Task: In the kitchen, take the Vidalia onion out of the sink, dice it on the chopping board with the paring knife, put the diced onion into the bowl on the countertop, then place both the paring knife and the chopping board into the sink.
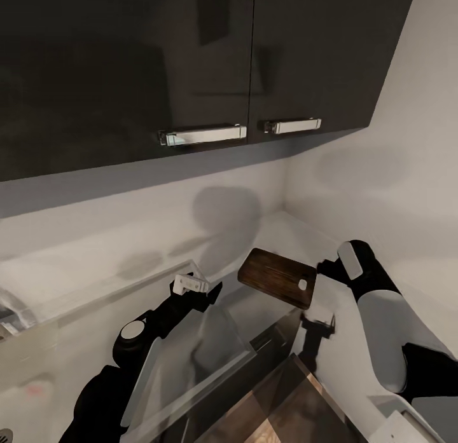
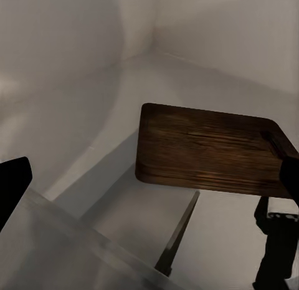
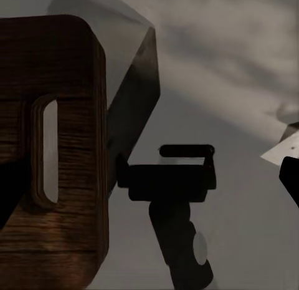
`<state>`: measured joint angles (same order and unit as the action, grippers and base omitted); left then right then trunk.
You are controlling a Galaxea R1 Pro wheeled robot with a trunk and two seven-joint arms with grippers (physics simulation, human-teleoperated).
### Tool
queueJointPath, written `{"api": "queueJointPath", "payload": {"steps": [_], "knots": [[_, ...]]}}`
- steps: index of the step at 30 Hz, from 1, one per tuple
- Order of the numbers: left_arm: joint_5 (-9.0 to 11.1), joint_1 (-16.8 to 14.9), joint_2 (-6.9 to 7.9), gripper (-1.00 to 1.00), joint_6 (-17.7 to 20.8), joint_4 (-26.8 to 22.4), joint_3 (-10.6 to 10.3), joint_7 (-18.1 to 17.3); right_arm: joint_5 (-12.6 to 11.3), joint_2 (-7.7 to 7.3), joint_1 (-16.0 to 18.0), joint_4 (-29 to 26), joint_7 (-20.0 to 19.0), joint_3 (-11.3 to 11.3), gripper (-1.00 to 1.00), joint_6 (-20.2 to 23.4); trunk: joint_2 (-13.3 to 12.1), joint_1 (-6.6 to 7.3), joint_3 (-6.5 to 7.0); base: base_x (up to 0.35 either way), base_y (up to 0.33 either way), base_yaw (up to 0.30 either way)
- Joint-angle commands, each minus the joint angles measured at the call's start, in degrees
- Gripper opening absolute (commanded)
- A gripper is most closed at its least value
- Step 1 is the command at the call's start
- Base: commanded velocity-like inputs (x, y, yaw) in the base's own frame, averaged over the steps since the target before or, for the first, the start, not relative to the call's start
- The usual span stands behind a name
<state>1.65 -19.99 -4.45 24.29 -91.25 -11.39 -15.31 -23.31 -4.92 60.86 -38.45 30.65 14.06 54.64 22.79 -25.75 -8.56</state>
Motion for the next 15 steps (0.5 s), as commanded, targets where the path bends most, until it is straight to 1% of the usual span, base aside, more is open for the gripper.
{"api": "queueJointPath", "payload": {"steps": [1, 5, 11, 15], "knots": [[0.2, -0.1, -0.03, 1.00, 0.4, -0.1, 0.1, -0.2, -0.6, 0.12, 0.1, 0.0, 0.5, 0.0, 1.00, 0.1, 0.1, -0.04, -0.13, 0.000, 0.000, 0.000], [0.2, -0.1, -0.03, 1.00, 0.4, -0.1, 0.1, -0.2, -0.6, 0.31, 0.1, 0.1, 0.6, 0.0, 1.00, 0.1, 0.1, -0.04, -0.13, 0.000, 0.000, 0.000], [0.2, 0.0, -0.03, 1.00, 0.4, -0.1, 0.1, -0.2, -0.6, 1.02, 0.1, 0.2, 0.6, -0.1, 1.00, 0.1, 0.1, -0.04, -0.13, 0.000, 0.000, 0.000], [0.2, 0.0, -0.03, 1.00, 0.4, -0.1, 0.1, -0.2, -0.6, 1.12, 0.1, 0.2, 0.6, -0.1, 1.00, 0.1, 0.1, -0.04, -0.13, 0.000, 0.000, 0.000]]}}
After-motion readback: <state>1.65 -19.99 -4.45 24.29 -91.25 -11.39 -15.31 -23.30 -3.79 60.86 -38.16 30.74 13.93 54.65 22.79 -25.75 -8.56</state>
